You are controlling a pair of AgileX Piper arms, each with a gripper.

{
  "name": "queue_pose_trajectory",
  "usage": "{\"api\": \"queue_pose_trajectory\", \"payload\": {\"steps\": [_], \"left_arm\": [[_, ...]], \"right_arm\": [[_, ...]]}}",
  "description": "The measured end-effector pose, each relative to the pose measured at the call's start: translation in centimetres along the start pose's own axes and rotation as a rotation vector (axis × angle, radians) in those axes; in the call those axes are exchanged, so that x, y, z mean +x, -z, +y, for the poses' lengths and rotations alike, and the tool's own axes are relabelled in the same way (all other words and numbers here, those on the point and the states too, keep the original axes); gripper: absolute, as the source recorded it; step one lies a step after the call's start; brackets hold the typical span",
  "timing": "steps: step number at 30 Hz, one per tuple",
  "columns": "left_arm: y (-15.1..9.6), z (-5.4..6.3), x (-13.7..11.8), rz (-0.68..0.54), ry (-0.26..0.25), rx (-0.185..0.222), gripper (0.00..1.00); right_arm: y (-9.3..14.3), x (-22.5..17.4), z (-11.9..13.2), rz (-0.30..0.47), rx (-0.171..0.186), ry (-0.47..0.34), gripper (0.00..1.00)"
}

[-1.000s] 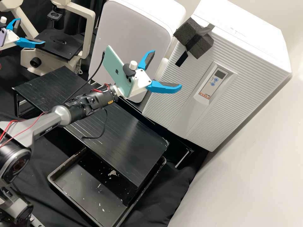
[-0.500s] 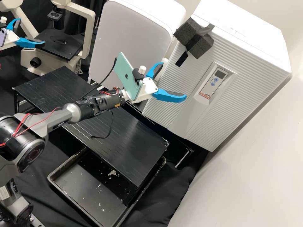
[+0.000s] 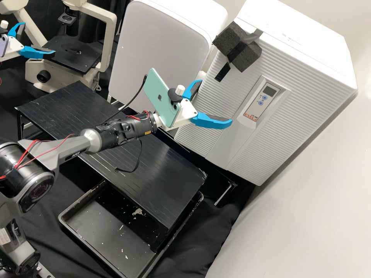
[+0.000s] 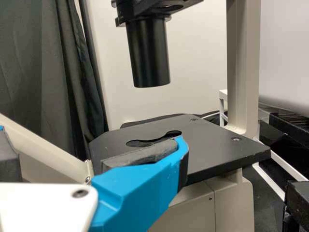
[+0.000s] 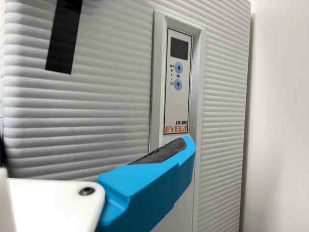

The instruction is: Open the incubator door

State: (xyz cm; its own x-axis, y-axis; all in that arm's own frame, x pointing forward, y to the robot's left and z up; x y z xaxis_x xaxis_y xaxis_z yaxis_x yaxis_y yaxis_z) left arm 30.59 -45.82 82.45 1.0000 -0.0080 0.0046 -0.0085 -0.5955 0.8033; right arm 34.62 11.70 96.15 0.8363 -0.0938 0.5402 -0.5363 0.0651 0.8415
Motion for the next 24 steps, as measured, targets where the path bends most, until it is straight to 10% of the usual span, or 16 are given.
{"api": "queue_pose_trajectory", "payload": {"steps": [4, 5, 24], "left_arm": [[0.0, 0.0, 0.0, 0.000, 0.000, 0.000, 1.00], [0.0, 0.0, 0.0, 0.000, 0.000, 0.000, 1.00], [0.0, 0.0, 0.0, 0.000, 0.000, 0.000, 1.00]], "right_arm": [[0.0, -0.4, 0.3, 0.000, 0.009, -0.001, 1.00], [0.0, -0.5, 0.4, 0.001, 0.009, -0.001, 0.00], [0.3, -0.8, 0.9, 0.009, 0.039, 0.005, 0.00]]}}
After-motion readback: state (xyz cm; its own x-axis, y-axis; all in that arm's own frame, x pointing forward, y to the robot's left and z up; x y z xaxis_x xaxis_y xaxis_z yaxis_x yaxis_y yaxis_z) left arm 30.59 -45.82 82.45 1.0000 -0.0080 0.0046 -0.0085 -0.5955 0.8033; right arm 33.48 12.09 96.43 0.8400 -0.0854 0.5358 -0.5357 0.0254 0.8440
